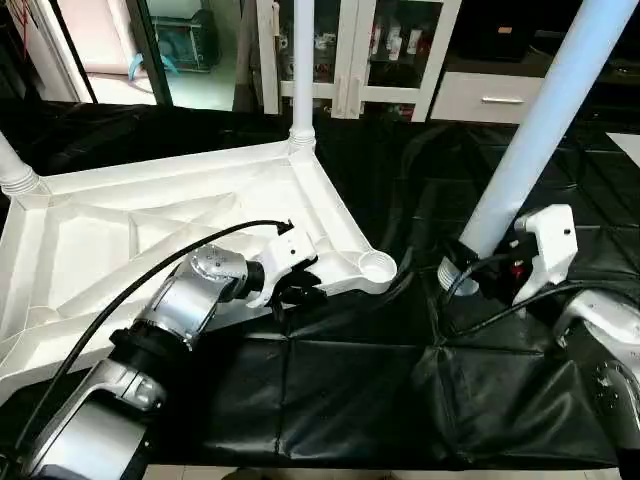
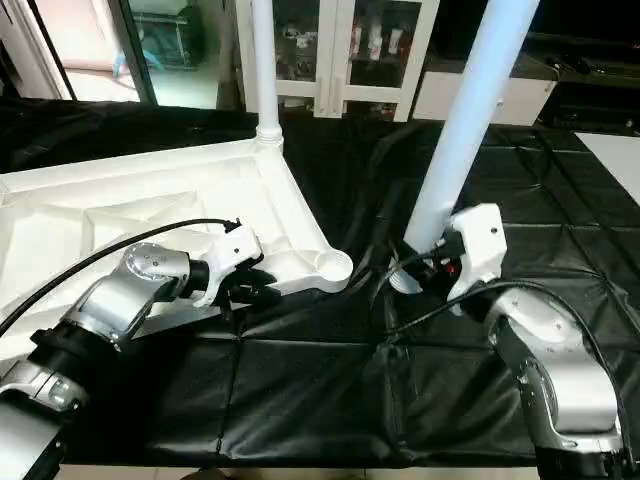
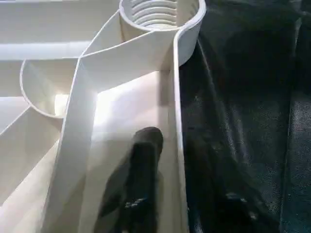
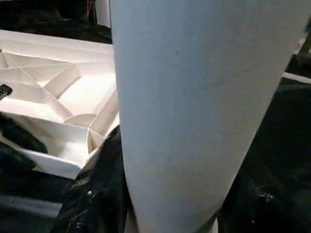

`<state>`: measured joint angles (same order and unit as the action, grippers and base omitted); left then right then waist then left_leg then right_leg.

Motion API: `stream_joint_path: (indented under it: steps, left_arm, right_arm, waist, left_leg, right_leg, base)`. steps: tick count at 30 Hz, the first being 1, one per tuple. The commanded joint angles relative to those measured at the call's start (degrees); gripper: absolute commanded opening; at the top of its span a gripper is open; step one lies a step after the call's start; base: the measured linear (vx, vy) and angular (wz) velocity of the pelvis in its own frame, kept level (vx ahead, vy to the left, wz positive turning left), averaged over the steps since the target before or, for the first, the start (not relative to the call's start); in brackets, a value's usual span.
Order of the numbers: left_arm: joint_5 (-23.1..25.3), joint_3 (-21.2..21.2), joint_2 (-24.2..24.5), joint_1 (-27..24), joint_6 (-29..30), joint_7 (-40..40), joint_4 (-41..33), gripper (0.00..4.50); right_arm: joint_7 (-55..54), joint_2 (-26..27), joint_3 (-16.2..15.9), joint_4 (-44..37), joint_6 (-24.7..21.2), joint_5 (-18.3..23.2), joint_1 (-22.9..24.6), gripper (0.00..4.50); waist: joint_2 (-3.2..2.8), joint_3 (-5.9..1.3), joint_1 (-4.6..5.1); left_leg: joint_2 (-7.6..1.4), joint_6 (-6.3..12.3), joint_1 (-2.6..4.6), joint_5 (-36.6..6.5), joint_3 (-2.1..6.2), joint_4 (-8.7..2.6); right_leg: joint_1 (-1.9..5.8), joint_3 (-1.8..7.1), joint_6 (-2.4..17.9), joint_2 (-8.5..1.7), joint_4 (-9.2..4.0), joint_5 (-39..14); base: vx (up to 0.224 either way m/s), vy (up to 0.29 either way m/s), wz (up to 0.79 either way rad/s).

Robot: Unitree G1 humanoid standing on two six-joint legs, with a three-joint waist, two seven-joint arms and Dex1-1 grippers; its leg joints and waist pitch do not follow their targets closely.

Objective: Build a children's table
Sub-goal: Pick table leg, then insert table leg to table base

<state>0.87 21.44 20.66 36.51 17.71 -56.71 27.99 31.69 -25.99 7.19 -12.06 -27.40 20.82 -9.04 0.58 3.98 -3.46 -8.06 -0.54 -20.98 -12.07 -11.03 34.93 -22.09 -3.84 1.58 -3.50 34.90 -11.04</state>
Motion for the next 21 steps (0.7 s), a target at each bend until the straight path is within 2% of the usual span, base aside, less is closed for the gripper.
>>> stream_joint_path:
  steps: [1,4,6,9,10,11,12,13,15,16,19,20,21]
  left_arm:
    - [0.33,2.02,-0.03,-1.65,0.86,-1.42,-0.66,0.71]
    - [-0.38,1.48,0.13,-2.86,-0.35,-1.64,-2.85,0.60]
    - [-1.14,1.37,0.80,-4.59,-1.84,-2.83,-6.01,0.26]
    - [-1.37,2.15,2.67,-7.23,-4.16,-5.11,-10.79,0.08]
    - [-1.92,2.34,3.42,-8.47,-3.74,-6.12,-13.08,0.08]
    - [-2.32,2.40,3.84,-9.26,-3.24,-6.72,-14.57,0.03]
    - [-3.34,2.67,4.82,-10.92,-2.32,-8.20,-17.69,0.03]
    - [-3.95,2.86,5.59,-12.17,-1.77,-9.20,-19.89,0.03]
    - [-4.37,3.02,6.78,-14.29,-0.98,-9.82,-23.08,0.03]
    - [-4.36,3.01,6.80,-14.35,-0.97,-9.79,-23.16,0.03]
    - [-3.95,2.72,7.10,-15.82,-0.55,-8.57,-24.64,0.03]
    - [-3.75,2.58,6.90,-16.12,-0.22,-7.94,-24.96,0.03]
    - [-3.47,2.53,6.70,-16.24,-0.04,-7.36,-25.04,0.03]
  right_arm:
    - [-0.09,-0.01,0.23,0.45,0.15,0.32,-0.98,1.87]
    - [0.14,0.70,0.08,0.43,-0.71,1.46,-1.94,1.87]
    - [0.53,1.65,-0.12,0.26,-2.29,3.24,-2.64,1.87]
    - [2.12,2.51,-1.26,0.29,-4.30,5.37,-3.23,1.87]
    - [2.86,2.86,-1.77,0.59,-4.68,5.95,-3.27,1.87]
    - [3.33,3.09,-2.05,0.82,-4.86,6.26,-3.29,1.87]
    - [4.02,3.44,-2.73,1.60,-5.03,6.38,-3.40,1.87]
    - [4.71,3.50,-3.40,2.04,-5.28,6.50,-3.40,1.87]
    - [6.47,3.08,-4.99,2.46,-5.98,6.82,-3.04,1.87]
    - [6.56,3.05,-5.06,2.48,-6.01,6.82,-3.01,1.87]
    - [9.33,2.45,-6.42,3.09,-7.59,8.17,-2.08,1.87]
    - [10.42,2.31,-6.79,3.45,-8.28,8.73,-1.75,1.87]
    - [11.16,2.10,-7.12,3.58,-8.84,9.04,-1.56,1.87]
  waist:
    - [0.35,-3.32,-0.14]
    - [0.27,-3.38,-0.13]
    - [0.21,-3.35,-0.05]
    - [0.34,-3.29,-0.06]
    - [0.50,-3.24,0.02]
    - [0.37,-3.22,-0.17]
    - [0.64,-3.15,-0.12]
    - [0.43,-3.11,-0.12]
    - [0.76,-2.97,-0.06]
    - [0.67,-2.97,-0.11]
    - [0.97,-2.81,-0.22]
    - [1.31,-2.80,-0.13]
    - [1.24,-2.86,-0.21]
  left_leg:
    - [-5.96,1.81,0.92,-8.35,2.78,-4.82]
    - [-5.96,1.90,0.93,-8.14,2.74,-4.82]
    - [-6.05,1.86,0.94,-8.47,2.80,-4.88]
    - [-6.05,2.09,0.79,-8.14,2.75,-4.96]
    - [-6.06,2.01,0.91,-8.16,2.65,-5.01]
    - [-6.10,1.86,1.05,-8.25,2.58,-4.97]
    - [-6.13,1.80,0.96,-8.36,2.58,-5.04]
    - [-6.19,1.65,0.95,-8.41,2.67,-5.16]
    - [-6.11,1.00,1.17,-9.36,2.50,-5.25]
    - [-6.09,0.84,1.10,-9.47,2.52,-5.22]
    - [-6.00,0.55,1.07,-10.51,2.51,-5.25]
    - [-5.95,0.55,0.97,-10.60,2.54,-5.29]
    - [-5.97,0.59,0.94,-10.28,2.59,-5.23]
  right_leg:
    - [2.09,3.87,12.15,-6.76,-4.38,-11.39]
    - [2.10,3.88,12.50,-6.80,-4.33,-10.74]
    - [2.10,3.87,12.72,-6.76,-4.26,-10.71]
    - [2.13,3.93,12.44,-6.78,-4.29,-10.84]
    - [1.99,3.92,12.31,-6.61,-4.26,-10.98]
    - [1.81,3.96,12.45,-6.71,-4.23,-11.09]
    - [1.87,3.94,12.37,-6.69,-4.19,-11.45]
    - [1.87,3.96,12.22,-6.72,-4.15,-11.84]
    - [1.55,3.92,11.83,-6.47,-4.32,-13.59]
    - [1.64,3.95,11.75,-6.55,-4.23,-13.79]
    - [1.56,4.05,10.66,-6.71,-4.63,-16.82]
    - [1.64,4.03,10.14,-6.68,-4.71,-17.76]
    - [1.65,4.06,9.92,-6.77,-4.69,-17.89]
  base:
    - [0.000,0.000,0.00]
    - [0.000,0.000,0.00]
    - [0.000,0.000,0.00]
    - [0.000,0.000,0.00]
    - [0.000,0.000,0.00]
    - [0.000,0.000,0.00]
    - [0.000,0.000,0.00]
    - [0.000,0.000,0.00]
    - [0.000,0.000,0.00]
    - [0.000,0.000,0.00]
    - [0.000,0.000,0.00]
    - [0.000,0.000,0.00]
    - [0.000,0.000,0.00]
